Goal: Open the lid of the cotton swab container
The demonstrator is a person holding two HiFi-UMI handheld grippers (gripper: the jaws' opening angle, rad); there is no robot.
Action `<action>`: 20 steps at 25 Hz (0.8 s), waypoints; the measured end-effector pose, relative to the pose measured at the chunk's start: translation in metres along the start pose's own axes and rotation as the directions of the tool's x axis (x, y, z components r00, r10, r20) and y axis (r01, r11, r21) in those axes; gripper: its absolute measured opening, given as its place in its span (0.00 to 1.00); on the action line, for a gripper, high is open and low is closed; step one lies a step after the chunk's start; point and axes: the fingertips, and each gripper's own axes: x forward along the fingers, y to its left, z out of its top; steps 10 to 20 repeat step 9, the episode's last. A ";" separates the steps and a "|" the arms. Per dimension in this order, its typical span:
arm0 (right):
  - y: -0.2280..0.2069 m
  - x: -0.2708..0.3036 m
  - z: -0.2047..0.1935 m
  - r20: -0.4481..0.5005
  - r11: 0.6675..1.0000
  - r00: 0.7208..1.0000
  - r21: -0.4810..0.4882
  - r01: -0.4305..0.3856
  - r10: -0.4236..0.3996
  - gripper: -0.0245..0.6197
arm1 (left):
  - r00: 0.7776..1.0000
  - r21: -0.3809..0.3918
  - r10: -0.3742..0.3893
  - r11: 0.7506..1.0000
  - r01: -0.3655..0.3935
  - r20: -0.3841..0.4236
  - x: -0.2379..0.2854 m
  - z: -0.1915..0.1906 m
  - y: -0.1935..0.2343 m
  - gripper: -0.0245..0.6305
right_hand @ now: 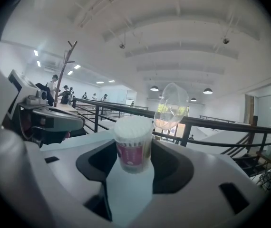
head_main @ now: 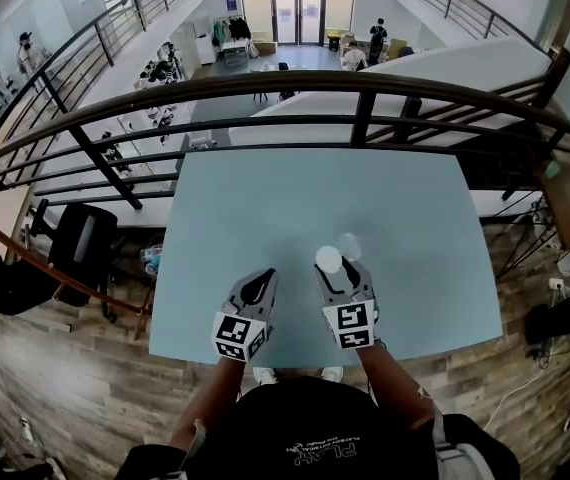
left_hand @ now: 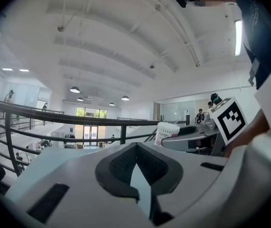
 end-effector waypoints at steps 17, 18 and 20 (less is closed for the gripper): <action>0.000 0.008 0.004 0.014 1.000 1.000 0.004 -0.003 0.003 0.40 | 1.000 0.021 0.003 1.000 -0.004 0.020 0.002 0.001 0.008 0.06; 0.000 0.008 0.004 0.014 1.000 1.000 0.004 -0.003 0.003 0.40 | 1.000 0.021 0.003 1.000 -0.004 0.020 0.002 0.001 0.008 0.06; 0.000 0.008 0.004 0.014 1.000 1.000 0.004 -0.003 0.003 0.40 | 1.000 0.021 0.003 1.000 -0.004 0.020 0.002 0.001 0.008 0.06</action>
